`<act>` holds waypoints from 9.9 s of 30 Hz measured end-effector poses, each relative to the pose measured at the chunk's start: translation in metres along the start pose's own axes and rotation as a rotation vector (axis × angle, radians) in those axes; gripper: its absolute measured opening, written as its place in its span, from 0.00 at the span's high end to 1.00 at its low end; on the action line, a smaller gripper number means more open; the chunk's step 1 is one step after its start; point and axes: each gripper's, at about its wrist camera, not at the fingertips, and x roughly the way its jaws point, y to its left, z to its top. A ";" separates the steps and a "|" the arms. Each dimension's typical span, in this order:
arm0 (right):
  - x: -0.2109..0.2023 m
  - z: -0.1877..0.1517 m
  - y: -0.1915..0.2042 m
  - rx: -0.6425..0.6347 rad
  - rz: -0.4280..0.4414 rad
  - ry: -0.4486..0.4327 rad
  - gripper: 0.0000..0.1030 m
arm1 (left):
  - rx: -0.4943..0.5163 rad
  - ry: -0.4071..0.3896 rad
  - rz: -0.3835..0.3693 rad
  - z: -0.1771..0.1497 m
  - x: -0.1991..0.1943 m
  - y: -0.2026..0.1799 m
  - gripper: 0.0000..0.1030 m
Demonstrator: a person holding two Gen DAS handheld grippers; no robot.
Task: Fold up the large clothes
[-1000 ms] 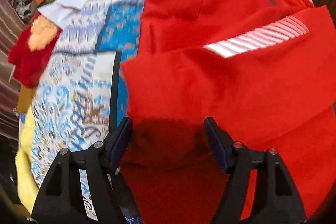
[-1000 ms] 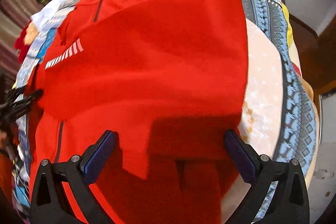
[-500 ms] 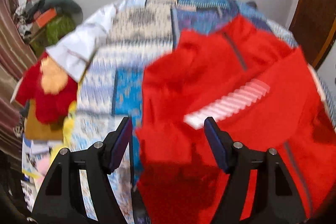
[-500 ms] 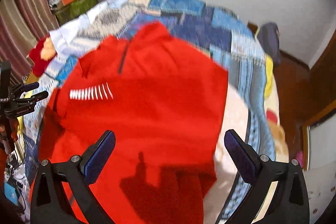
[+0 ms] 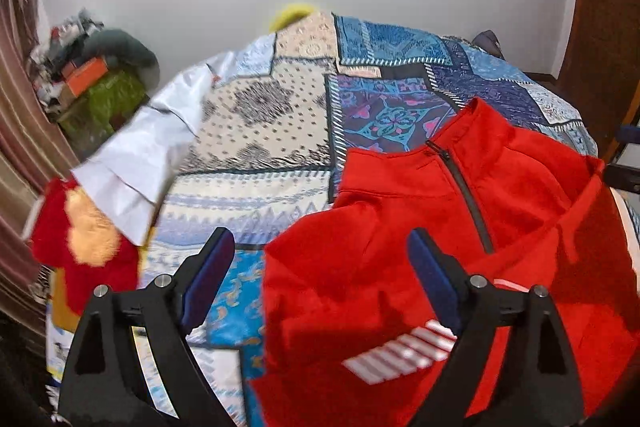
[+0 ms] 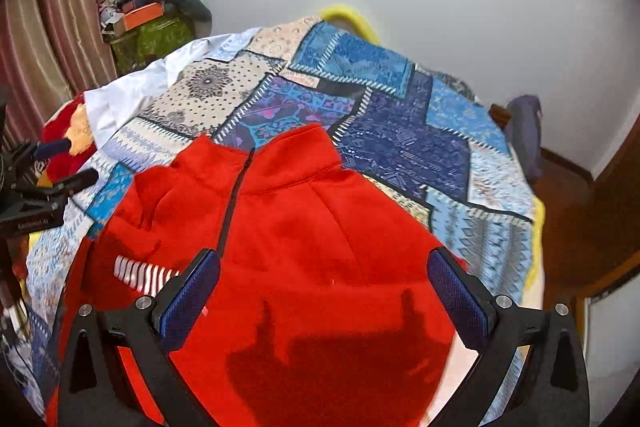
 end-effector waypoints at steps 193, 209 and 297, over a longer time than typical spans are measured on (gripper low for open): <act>0.082 -0.070 -0.054 0.077 -0.058 0.196 0.91 | -0.129 0.221 0.109 -0.085 0.052 0.042 0.81; 0.027 -0.107 -0.106 0.136 -0.234 0.140 0.05 | -0.054 0.291 0.106 -0.102 0.055 0.040 0.61; -0.157 -0.289 0.037 0.298 0.286 0.164 0.81 | -0.246 0.537 -0.188 -0.334 -0.093 0.013 0.95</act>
